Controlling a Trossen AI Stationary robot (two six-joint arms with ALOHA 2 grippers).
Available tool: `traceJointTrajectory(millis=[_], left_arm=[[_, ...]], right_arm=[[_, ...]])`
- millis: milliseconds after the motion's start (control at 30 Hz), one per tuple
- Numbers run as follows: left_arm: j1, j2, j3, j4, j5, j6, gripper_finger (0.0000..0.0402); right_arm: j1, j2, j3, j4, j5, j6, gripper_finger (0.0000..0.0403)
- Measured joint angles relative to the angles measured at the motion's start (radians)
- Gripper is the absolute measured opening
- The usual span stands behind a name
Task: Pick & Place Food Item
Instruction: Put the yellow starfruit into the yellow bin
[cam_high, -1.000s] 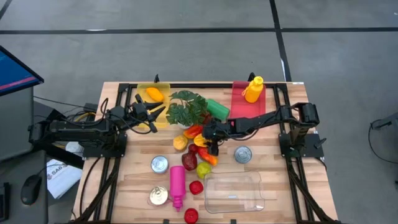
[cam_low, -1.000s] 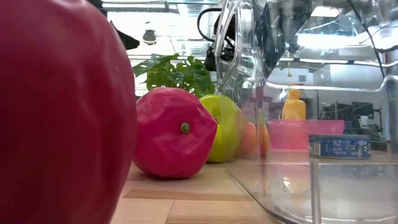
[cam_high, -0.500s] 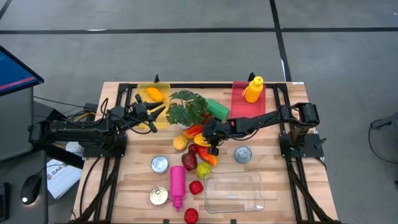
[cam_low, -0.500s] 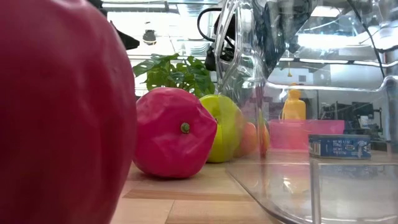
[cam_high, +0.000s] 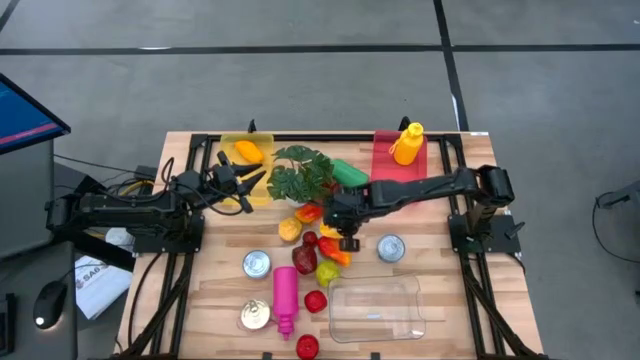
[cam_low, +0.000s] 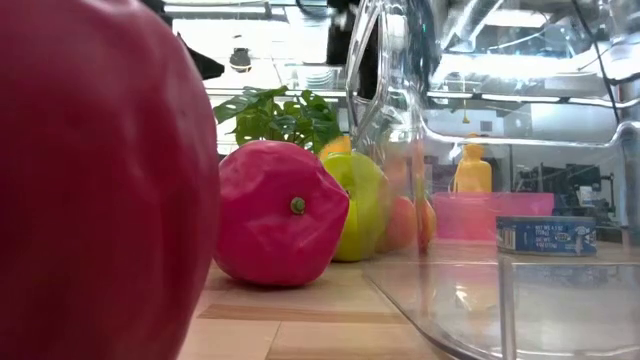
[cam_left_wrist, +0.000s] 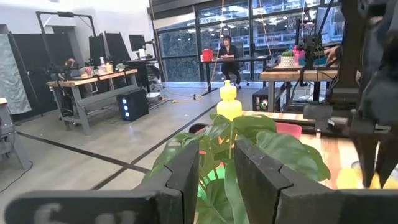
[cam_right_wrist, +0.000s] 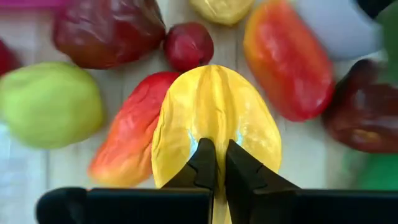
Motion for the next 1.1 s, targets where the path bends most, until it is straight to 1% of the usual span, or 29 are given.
traceJointTrajectory(millis=[133,267,367,500,667,767,967,1033,1100], left_arm=[[0.000,0.000,0.000,0.014,0.000,0.000,0.0090],[0.000,0.000,0.000,0.015,0.000,0.007,0.0090],[0.000,0.000,0.000,0.027,0.000,0.010,0.0090],[0.000,0.000,0.000,0.028,0.000,0.011,0.0090],[0.000,0.000,0.000,0.028,0.000,0.011,0.0090],[0.000,0.000,0.000,0.024,0.000,0.004,0.0090],[0.000,-0.001,0.000,0.025,0.000,0.001,0.0090],[0.000,-0.001,0.000,0.028,0.001,0.001,0.0090],[0.000,-0.002,0.000,0.031,0.000,0.001,0.0090]], right_arm=[[0.000,0.000,0.132,-0.108,0.000,-0.060,0.0008],[-0.001,0.000,0.260,-0.199,0.000,-0.173,0.0008],[-0.018,-0.002,0.338,-0.212,-0.003,-0.197,0.0009],[-0.040,-0.002,0.400,-0.207,0.000,-0.228,0.0009],[-0.065,-0.003,0.423,-0.217,-0.001,-0.252,0.0009],[-0.081,-0.032,0.426,-0.240,0.000,-0.253,0.0009],[-0.109,-0.135,0.424,-0.262,0.000,-0.253,0.0009],[-0.114,-0.162,0.426,-0.235,0.000,-0.263,0.0009],[-0.119,-0.193,0.394,-0.211,0.002,-0.284,0.0009]])
